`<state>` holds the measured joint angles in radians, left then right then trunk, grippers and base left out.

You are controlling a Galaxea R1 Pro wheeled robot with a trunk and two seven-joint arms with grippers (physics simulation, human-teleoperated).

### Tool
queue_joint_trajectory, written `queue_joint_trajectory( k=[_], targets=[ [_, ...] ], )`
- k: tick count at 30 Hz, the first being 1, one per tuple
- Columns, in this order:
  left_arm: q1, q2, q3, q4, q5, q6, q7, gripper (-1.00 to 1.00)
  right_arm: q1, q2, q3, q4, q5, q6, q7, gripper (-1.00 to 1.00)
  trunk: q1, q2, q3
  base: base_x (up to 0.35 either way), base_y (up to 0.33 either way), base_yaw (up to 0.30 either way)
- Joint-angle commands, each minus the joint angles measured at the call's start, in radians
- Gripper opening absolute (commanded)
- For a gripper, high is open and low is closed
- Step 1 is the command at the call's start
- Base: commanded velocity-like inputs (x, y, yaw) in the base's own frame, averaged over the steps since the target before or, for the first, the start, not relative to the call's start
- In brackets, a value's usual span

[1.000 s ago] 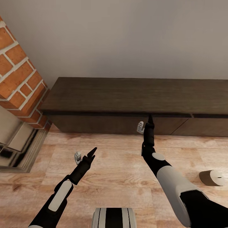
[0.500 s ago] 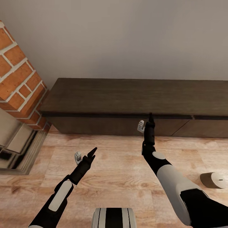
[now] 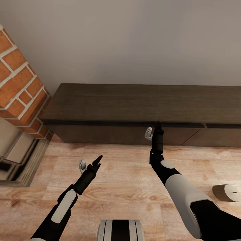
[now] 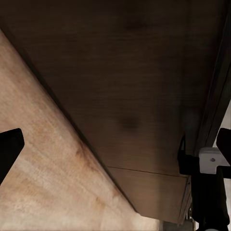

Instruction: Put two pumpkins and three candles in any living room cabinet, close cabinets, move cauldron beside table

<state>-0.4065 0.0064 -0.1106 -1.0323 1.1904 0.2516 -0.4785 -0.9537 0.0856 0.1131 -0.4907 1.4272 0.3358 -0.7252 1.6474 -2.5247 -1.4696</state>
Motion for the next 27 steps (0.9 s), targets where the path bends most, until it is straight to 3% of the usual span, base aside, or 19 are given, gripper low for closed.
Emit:
queue_joint_trajectory(
  k=[1, 27],
  targets=[
    [0.000, 0.000, 0.000, 0.000, 0.000, 0.000, 0.000, 1.00, -0.001, 0.000, 0.002, 0.000, 0.001, -0.001, 0.000, -1.00, 0.000, 0.000, 0.000, 0.000, 0.000, 0.000],
    [0.000, 0.000, 0.000, 0.001, 0.000, 0.000, 0.000, 1.00, 0.000, -0.001, -0.004, -0.002, -0.002, -0.003, -0.002, -1.00, 0.000, 0.000, 0.000, -0.016, 0.005, 0.000]
  ],
)
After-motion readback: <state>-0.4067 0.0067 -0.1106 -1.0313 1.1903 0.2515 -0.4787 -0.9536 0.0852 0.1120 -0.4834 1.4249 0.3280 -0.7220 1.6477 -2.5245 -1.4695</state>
